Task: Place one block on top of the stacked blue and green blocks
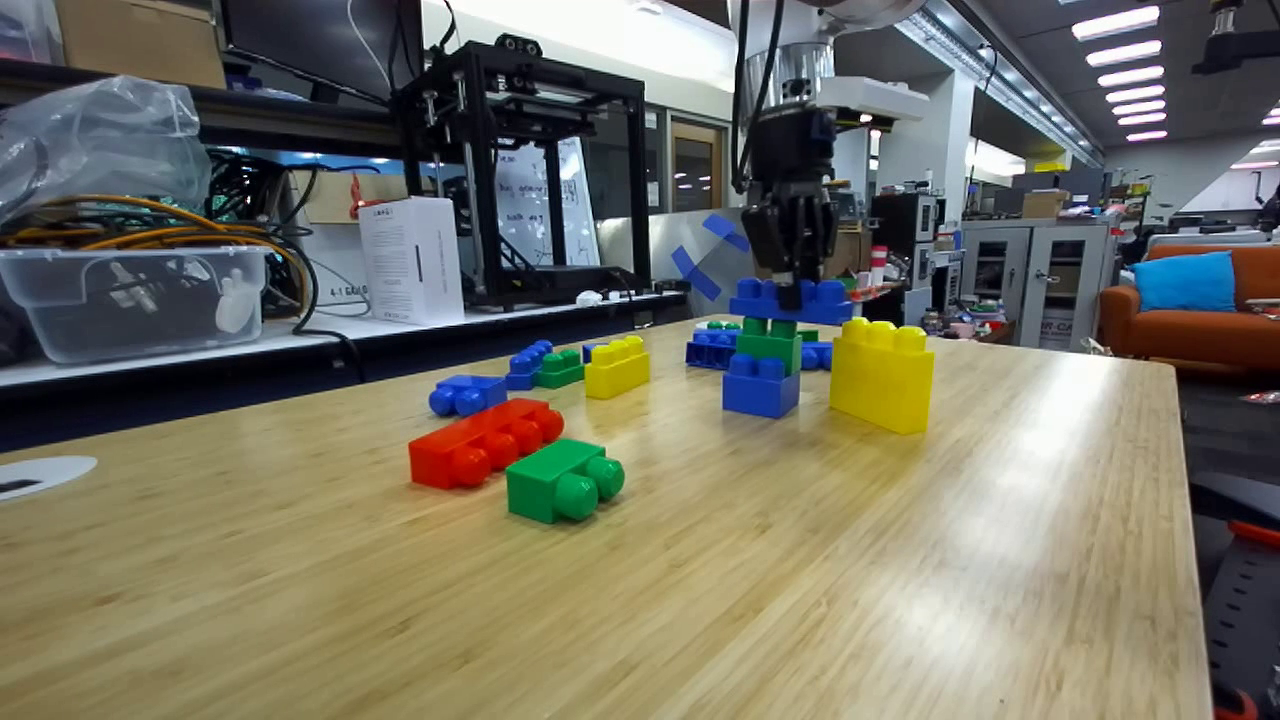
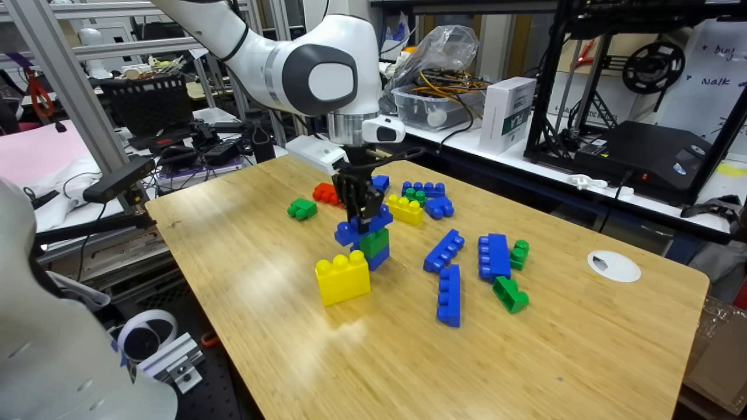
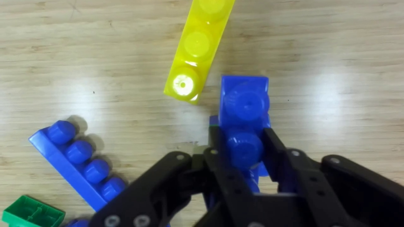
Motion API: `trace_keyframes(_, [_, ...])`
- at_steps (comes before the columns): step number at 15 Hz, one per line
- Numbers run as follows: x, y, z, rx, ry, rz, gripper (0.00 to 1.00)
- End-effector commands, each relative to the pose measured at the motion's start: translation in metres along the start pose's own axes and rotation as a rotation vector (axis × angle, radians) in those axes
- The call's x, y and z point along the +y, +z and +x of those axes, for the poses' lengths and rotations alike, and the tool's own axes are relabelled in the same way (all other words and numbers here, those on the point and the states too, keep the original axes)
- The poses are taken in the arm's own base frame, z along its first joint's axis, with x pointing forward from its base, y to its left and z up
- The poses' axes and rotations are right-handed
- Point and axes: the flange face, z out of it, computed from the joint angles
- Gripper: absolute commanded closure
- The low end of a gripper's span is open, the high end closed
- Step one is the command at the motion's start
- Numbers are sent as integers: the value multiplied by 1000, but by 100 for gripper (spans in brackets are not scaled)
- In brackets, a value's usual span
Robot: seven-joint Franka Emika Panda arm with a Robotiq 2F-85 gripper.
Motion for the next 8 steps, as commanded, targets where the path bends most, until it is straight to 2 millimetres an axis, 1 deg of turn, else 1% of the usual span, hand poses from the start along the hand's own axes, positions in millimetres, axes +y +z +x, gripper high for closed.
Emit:
trace_keyframes(1, [1, 4, 1, 29, -37, -25, 91])
trace_keyframes(8, [5, 3, 3, 47, -108, -72, 91])
